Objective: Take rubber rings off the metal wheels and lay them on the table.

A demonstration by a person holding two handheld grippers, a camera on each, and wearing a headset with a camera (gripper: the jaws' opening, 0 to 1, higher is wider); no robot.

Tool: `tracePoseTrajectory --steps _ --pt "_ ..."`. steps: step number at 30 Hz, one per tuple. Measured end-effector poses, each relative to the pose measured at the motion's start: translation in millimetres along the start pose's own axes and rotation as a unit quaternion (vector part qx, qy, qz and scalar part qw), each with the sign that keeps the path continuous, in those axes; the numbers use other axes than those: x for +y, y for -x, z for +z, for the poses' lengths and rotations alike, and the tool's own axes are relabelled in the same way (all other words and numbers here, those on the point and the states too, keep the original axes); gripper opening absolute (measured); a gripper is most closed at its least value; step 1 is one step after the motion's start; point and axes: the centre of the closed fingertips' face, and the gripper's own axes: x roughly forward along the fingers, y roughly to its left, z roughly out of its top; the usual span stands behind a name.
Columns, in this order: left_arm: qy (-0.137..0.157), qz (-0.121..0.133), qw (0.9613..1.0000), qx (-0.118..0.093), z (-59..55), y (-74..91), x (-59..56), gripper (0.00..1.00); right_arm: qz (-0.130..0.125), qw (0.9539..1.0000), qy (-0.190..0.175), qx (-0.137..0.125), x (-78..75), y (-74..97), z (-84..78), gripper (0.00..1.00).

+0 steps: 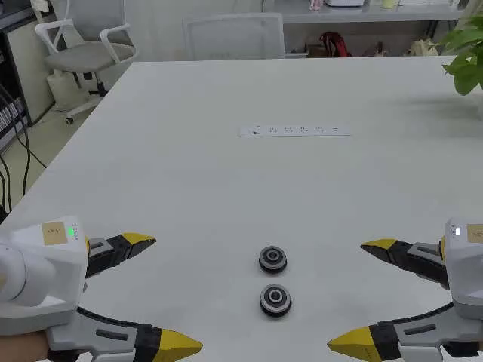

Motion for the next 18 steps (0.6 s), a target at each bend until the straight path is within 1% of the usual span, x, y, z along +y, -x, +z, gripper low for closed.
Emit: tracePoseTrajectory --steps 11,18 --pt "-0.003 -0.001 1.0 -0.001 1.6 -0.9 -1.0 0.95 -0.002 1.0 0.002 0.003 0.4 0.7 -0.8 0.92" --pt "-0.003 0.0 1.0 -0.001 1.2 -0.4 2.0 0.95 -0.002 1.0 0.003 0.004 -0.2 1.0 -0.9 0.91"
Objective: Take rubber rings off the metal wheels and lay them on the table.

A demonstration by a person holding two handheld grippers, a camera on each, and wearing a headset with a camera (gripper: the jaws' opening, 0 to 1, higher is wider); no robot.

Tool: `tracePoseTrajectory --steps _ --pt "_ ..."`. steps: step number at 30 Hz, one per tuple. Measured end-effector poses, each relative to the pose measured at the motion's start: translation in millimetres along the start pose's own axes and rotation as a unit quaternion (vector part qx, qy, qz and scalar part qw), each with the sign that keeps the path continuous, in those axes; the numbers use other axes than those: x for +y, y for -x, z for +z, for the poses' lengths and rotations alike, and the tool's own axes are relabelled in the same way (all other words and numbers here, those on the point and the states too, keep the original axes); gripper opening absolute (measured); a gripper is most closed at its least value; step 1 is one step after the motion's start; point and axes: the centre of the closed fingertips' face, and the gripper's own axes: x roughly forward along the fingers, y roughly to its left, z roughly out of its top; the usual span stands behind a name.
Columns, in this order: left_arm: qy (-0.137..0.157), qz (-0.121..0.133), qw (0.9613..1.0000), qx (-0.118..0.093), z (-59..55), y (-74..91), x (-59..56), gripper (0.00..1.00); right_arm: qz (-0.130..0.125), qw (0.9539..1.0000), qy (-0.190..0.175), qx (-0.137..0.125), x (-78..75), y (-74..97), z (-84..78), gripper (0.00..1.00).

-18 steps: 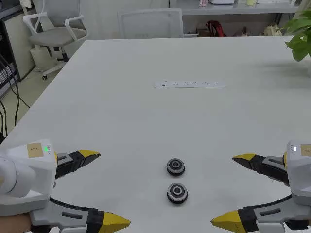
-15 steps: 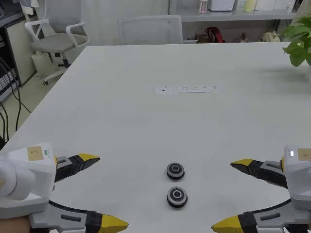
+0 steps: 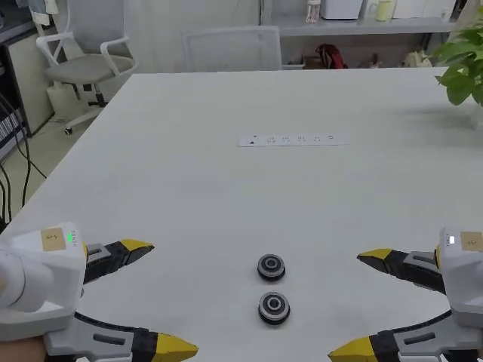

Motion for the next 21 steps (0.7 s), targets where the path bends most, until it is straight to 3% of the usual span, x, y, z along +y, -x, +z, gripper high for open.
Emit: tracePoseTrajectory --steps 21 --pt "-0.017 -0.016 0.9997 0.003 7.6 -9.6 -0.9 0.91 0.011 0.9997 0.018 0.008 -0.6 -2.9 0.8 0.88"
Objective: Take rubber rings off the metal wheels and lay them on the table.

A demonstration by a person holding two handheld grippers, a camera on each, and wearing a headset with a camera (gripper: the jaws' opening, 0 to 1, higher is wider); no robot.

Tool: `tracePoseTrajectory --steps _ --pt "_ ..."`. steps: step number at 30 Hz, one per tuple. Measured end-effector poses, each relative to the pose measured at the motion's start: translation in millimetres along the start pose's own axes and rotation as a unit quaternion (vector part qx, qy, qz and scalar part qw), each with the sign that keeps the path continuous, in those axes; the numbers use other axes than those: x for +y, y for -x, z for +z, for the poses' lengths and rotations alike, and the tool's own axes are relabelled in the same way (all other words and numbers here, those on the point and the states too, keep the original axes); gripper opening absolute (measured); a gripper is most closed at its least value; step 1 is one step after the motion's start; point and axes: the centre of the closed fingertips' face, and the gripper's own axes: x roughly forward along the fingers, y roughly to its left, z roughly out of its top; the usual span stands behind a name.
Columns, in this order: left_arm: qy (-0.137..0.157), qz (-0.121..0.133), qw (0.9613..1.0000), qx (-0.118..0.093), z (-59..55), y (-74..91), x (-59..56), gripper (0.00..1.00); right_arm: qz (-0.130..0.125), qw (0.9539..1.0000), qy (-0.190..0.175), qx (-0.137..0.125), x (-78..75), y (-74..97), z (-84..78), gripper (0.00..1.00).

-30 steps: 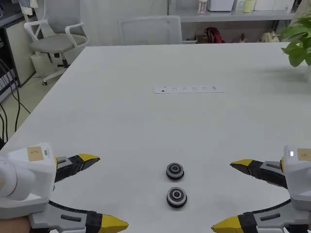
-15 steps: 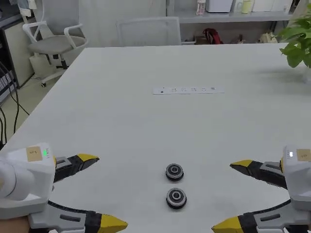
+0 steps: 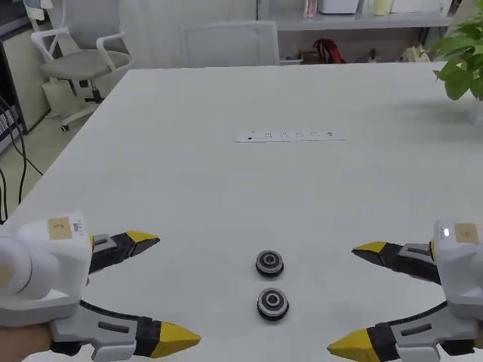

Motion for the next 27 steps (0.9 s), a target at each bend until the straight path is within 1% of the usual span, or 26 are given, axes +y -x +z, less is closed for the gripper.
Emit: tracePoseTrajectory --steps 2,5,7,10,18,23,27 --pt "-0.008 -0.004 1.0 0.004 0.8 -3.1 -0.9 0.9 0.001 1.0 0.005 0.001 -0.9 -0.8 0.2 0.87" --pt "-0.01 -0.008 0.9999 0.004 2.5 -7.2 -0.3 0.89 0.004 1.0 0.008 0.003 -2.0 -2.7 -0.6 0.87" --pt "-0.012 -0.011 0.9999 0.004 2.8 -10.1 0.2 0.89 0.004 0.9999 0.008 0.007 -4.5 -4.1 -2.4 0.86" --pt "-0.017 -0.013 0.9998 0.005 2.7 -12.7 1.1 0.87 0.003 0.9999 0.009 0.006 -9.1 -5.5 -1.7 0.84" --pt "-0.019 -0.017 0.9996 0.007 0.5 -18.6 7.5 0.83 0.006 0.9997 0.017 0.014 -18.9 -10.5 -4.8 0.79" --pt "-0.027 -0.021 0.9994 0.011 1.4 -23.6 8.2 0.81 0.017 0.9992 0.029 0.023 -16.9 -18.1 -5.6 0.76" --pt "-0.029 -0.028 0.9991 0.008 5.6 -29.0 7.7 0.78 0.027 0.9985 0.039 0.028 -16.0 -23.9 -5.0 0.71"
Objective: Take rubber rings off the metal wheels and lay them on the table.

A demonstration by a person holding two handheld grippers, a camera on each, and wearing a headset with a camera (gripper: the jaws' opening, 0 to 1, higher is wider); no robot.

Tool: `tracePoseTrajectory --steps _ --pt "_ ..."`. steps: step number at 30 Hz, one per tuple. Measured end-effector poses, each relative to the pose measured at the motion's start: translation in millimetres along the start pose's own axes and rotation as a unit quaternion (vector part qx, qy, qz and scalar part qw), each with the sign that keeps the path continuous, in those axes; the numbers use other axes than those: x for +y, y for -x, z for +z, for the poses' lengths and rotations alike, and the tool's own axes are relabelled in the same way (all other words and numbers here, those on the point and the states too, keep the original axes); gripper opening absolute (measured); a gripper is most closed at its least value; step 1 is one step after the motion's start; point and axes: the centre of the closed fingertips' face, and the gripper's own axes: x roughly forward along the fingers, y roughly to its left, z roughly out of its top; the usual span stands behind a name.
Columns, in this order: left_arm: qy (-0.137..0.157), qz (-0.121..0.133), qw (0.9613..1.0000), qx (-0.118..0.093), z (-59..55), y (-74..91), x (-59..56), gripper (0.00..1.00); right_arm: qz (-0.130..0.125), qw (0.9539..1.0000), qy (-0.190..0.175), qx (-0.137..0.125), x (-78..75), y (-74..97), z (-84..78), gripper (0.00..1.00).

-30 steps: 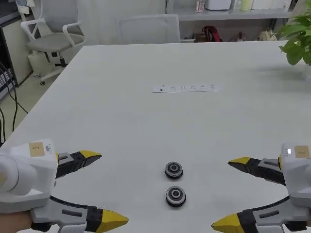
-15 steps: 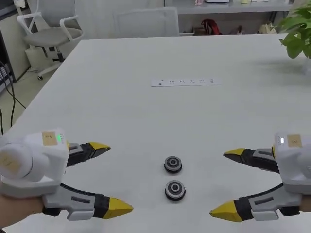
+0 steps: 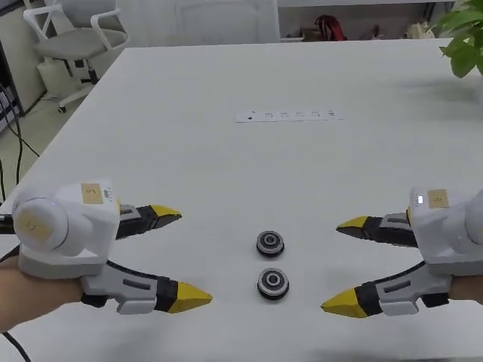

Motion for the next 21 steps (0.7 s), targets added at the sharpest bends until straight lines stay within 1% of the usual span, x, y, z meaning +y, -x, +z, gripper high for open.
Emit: tracePoseTrajectory --steps 6,10,17,21 --pt "-0.009 -0.01 0.9999 0.002 3.7 -9.4 0.6 0.75 0.011 0.9999 0.004 0.005 -4.1 -10.0 -1.2 0.67" --pt "-0.012 -0.017 0.9998 -0.001 6.9 -15.3 1.2 0.73 0.018 0.9997 0.007 0.011 -4.1 -15.2 -0.7 0.64" --pt "-0.018 -0.029 0.9994 0.001 9.4 -24.7 0.4 0.7 0.035 0.999 0.019 0.018 1.8 -25.3 0.8 0.62" --pt "-0.024 -0.036 0.9991 0.001 12.6 -31.2 -1.7 0.69 0.042 0.9985 0.025 0.024 2.2 -30.5 0.7 0.6"
